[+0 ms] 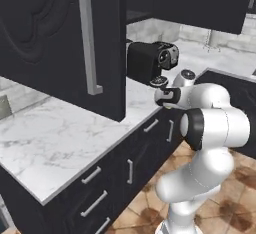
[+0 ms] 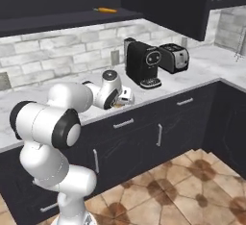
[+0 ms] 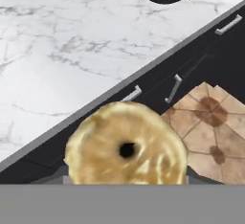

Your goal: Pick the candle and candle from the dining table and place them in the open cabinet. Close the cabinet after placing the objects.

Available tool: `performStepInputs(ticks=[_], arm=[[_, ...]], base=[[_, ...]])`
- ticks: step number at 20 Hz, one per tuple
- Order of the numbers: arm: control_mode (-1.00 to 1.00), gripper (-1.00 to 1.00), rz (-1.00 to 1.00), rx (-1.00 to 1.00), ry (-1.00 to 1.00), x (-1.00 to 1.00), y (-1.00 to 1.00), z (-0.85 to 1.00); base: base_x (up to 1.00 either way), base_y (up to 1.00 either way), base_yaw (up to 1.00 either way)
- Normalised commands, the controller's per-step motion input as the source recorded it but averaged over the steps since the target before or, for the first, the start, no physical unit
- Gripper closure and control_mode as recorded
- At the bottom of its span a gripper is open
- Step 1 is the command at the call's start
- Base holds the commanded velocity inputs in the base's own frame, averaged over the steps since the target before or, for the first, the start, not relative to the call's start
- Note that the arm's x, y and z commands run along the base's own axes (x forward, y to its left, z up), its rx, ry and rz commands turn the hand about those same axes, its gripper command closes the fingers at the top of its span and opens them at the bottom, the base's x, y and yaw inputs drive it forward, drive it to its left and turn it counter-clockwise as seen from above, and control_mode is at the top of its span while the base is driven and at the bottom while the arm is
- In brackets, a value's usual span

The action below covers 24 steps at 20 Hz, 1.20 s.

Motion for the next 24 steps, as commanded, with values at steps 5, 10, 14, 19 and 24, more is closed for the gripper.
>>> performStepInputs(ticks=[5,10,14,19,24], arm=[[1.00,1.00,0.00,0.00,0.00,0.00,0.00,0.00],[1.00,1.00,0.00,0.00,0.00,0.00,0.00,0.00],[1.00,1.00,0.00,0.00,0.00,0.00,0.00,0.00],[1.00,1.00,0.00,0.00,0.00,0.00,0.00,0.00],[1.00,1.00,0.00,0.00,0.00,0.00,0.00,0.00]], base=[[0.34,-0.40,0.33],[0.25,-0.57,0.35],[0.27,-0.50,0.38],[0.32,-0.32,0.39],[0.41,-0.20,0.41]])
